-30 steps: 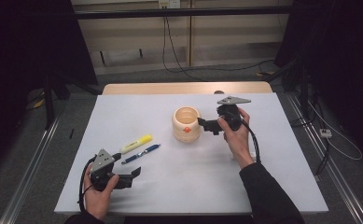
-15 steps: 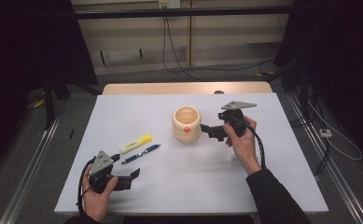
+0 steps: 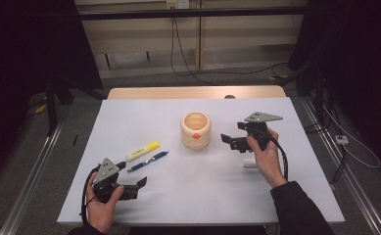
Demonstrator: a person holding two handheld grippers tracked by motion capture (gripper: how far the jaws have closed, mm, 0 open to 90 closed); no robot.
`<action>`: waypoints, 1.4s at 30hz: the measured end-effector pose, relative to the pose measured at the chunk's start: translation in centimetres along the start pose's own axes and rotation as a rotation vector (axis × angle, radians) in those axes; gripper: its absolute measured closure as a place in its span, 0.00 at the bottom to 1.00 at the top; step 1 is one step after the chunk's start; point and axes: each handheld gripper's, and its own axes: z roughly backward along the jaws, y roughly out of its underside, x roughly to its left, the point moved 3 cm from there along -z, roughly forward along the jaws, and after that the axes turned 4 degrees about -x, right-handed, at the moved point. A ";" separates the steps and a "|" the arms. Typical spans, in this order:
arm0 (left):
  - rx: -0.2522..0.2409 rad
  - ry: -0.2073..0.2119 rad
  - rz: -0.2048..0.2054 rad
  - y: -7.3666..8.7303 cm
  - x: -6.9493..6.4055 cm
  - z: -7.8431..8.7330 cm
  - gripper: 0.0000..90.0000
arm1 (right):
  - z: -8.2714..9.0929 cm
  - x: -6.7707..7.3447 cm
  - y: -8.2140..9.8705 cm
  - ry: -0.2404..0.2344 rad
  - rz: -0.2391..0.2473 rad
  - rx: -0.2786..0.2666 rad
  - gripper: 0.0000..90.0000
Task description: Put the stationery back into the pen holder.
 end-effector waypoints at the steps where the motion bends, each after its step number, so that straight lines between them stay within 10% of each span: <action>1: -0.002 0.002 -0.001 0.0 -0.1 0.0 0.06 | 0.2 0.0 0.1 0.006 0.006 -0.003 0.17; 16: 0.005 -0.001 -0.005 0.0 0.0 -0.1 0.06 | 2.7 -1.6 1.9 -0.015 0.062 0.089 0.13; 22: 0.008 0.002 -0.005 0.0 0.0 -0.1 0.06 | 4.2 -1.9 2.4 -0.130 0.074 0.067 0.14; 29: 0.009 0.003 -0.004 0.0 0.0 -0.1 0.06 | 4.9 -2.4 2.5 -0.158 0.090 0.068 0.13; 42: 0.011 0.007 -0.004 0.0 0.0 -0.2 0.06 | 4.6 -3.0 3.7 -0.188 0.156 0.214 0.15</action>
